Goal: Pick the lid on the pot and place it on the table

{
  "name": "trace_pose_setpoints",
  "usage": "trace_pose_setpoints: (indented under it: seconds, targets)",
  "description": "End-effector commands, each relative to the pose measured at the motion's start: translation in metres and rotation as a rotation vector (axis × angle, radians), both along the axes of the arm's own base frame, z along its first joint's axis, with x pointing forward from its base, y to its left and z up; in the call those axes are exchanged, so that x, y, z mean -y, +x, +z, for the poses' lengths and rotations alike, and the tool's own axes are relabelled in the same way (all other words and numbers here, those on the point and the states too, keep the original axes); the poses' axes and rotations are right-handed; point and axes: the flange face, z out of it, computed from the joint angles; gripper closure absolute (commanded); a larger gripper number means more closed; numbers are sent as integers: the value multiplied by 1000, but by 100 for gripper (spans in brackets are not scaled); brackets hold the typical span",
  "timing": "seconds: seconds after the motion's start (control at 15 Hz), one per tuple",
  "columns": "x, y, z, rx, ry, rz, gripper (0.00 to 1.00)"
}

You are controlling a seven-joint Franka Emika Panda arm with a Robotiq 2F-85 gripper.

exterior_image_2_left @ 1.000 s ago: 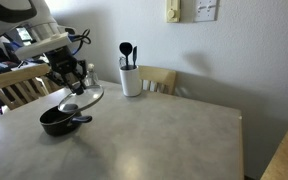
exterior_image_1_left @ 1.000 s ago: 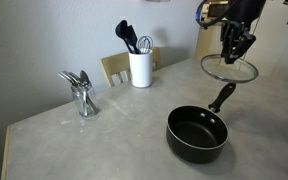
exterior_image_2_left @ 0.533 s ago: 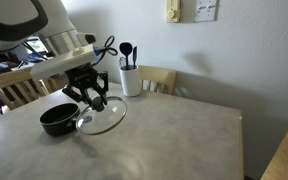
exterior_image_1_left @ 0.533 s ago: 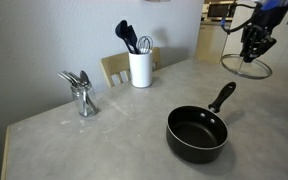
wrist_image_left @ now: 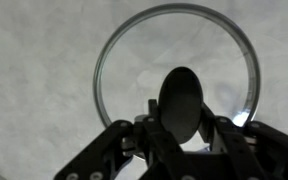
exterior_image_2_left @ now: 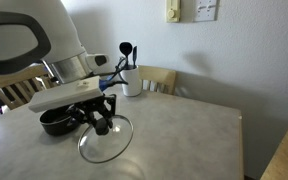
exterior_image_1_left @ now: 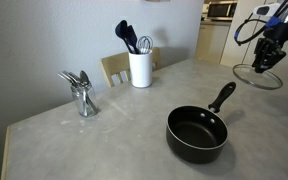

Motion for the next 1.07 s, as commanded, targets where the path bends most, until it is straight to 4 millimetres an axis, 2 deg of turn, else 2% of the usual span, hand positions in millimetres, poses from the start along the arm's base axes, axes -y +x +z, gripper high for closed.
trace_pose_setpoints:
  seconds: [0.0, 0.47, 1.0]
  targets:
    - [4, -1, -30, 13, 28, -51, 86]
    - [15, 2, -77, -3, 17, -134, 86]
    - [10, -8, -107, -119, 18, -109, 86]
